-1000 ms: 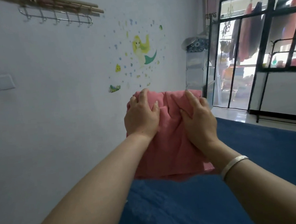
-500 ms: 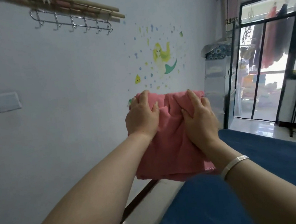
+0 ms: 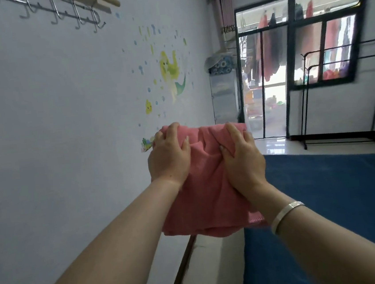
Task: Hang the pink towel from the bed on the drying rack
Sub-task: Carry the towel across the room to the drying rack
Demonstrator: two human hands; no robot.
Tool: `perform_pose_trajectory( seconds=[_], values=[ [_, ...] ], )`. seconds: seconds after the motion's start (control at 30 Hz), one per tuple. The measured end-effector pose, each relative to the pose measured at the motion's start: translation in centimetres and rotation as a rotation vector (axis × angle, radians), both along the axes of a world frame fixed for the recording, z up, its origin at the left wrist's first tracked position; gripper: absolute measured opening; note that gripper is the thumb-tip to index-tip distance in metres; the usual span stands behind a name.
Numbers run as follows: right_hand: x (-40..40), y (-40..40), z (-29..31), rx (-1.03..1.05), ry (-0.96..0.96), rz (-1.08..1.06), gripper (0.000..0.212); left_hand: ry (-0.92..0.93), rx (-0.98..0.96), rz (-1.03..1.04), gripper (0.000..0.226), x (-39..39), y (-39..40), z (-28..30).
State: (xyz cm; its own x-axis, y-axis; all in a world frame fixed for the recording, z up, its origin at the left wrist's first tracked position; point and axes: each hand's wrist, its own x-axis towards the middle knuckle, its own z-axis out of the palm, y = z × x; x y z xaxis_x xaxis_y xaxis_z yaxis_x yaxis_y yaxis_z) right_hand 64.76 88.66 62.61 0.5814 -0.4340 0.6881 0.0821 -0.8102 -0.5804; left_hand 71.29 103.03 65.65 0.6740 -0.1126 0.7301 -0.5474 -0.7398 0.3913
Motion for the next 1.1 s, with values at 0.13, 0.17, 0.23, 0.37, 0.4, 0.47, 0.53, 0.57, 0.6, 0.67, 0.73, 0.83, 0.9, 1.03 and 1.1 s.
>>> perform_pose_trajectory(
  seconds=[0.13, 0.17, 0.23, 0.37, 0.4, 0.47, 0.53, 0.57, 0.6, 0.67, 0.73, 0.83, 0.9, 1.03, 1.1],
  values=[
    [4.1, 1.9, -0.1, -0.025, 0.008, -0.061, 0.051, 0.018, -0.024, -0.065, 0.042, 5.4, 1.5, -0.6],
    [5.3, 2.0, -0.1, -0.037, 0.003, -0.076, 0.051, 0.02, -0.028, -0.08, 0.042, 6.9, 1.5, -0.9],
    [7.4, 2.0, -0.4, -0.048, 0.008, -0.107, 0.051, 0.027, -0.028, -0.112, 0.042, 9.4, 1.2, -1.4],
    [12.4, 1.2, -1.0, -0.046, 0.001, -0.163, 0.051, 0.03, -0.02, -0.155, 0.042, 14.8, 0.1, -1.9],
    [13.9, 0.8, -1.2, -0.042, -0.004, -0.171, 0.051, 0.025, -0.012, -0.166, 0.042, 16.5, -0.4, -1.9],
    [16.7, -0.2, -1.3, -0.038, -0.013, -0.186, 0.051, 0.013, -0.005, -0.181, 0.042, 19.8, -1.5, -1.7],
    [19.8, -1.9, -1.0, -0.03, -0.022, -0.21, 0.052, 0.004, 0.011, -0.201, 0.042, 23.3, -3.4, -1.1],
    [21.2, -2.7, -0.8, -0.03, -0.022, -0.223, 0.052, -0.001, 0.024, -0.21, 0.042, 24.7, -4.4, -0.8],
    [22.8, -3.9, -0.7, -0.034, -0.024, -0.24, 0.051, -0.005, 0.027, -0.224, 0.042, 26.4, -5.6, -0.6],
    [25.7, -5.9, -0.3, -0.046, -0.037, -0.26, 0.051, -0.017, 0.023, -0.25, 0.042, 29.5, -7.8, -0.3],
    [28.4, -7.9, 0.3, -0.059, -0.046, -0.277, 0.051, -0.022, 0.015, -0.267, 0.041, 32.5, -10.0, 0.0],
    [32.8, -11.2, 0.6, -0.068, -0.027, -0.298, 0.052, -0.008, 0.006, -0.29, 0.041, 37.6, -13.6, 0.1],
    [35.6, -13.6, 0.5, -0.085, -0.026, -0.318, 0.052, -0.011, 0.006, -0.324, 0.041, 40.6, -16.2, -0.1],
    [42.4, -18.7, -0.1, -0.11, -0.027, -0.355, 0.051, -0.024, 0.003, -0.354, 0.042, 47.5, -21.3, -0.6],
    [47.2, -21.8, 0.0, -0.122, -0.029, -0.373, 0.051, -0.032, -0.006, -0.369, 0.043, 52.3, -24.4, -0.8]
  ],
)
